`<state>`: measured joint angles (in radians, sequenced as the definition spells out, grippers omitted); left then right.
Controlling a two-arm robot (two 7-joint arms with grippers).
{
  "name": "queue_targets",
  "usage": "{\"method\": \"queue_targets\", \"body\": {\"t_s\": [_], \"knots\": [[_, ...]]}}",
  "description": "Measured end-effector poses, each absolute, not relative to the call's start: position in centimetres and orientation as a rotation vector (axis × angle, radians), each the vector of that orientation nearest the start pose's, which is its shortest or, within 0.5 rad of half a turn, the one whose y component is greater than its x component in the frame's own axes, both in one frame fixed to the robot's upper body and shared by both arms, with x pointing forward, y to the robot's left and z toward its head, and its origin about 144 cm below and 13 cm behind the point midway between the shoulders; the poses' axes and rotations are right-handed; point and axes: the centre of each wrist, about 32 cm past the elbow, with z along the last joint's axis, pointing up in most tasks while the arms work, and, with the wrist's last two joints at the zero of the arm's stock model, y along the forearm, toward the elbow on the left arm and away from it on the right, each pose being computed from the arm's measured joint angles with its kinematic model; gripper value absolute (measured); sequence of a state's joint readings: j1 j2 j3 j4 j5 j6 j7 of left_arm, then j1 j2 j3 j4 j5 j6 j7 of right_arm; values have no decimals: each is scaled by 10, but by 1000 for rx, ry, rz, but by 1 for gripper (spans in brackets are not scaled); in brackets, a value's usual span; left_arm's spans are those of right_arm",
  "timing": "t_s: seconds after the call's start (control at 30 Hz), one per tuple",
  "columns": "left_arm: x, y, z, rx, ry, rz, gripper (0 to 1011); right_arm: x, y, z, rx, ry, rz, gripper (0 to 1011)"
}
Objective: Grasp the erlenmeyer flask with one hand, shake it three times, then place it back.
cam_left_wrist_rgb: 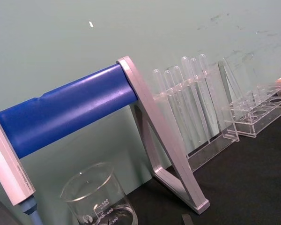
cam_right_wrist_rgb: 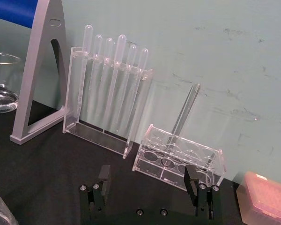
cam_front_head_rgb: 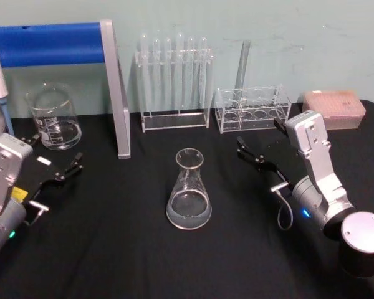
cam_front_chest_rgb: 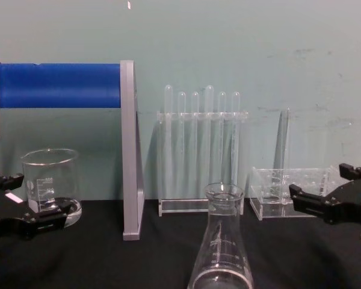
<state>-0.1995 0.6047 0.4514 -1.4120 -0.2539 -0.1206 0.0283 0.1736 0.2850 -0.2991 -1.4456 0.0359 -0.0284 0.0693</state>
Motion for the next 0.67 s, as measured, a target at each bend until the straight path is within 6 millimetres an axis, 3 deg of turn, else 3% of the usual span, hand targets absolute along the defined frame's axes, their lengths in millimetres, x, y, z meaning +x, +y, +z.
{"method": "queue_targets", "body": {"t_s": [0.67], "knots": [[489,310,1140,304,-285,1248,1001,497,-230,1148,-201,-229,-1235,1002]]}}
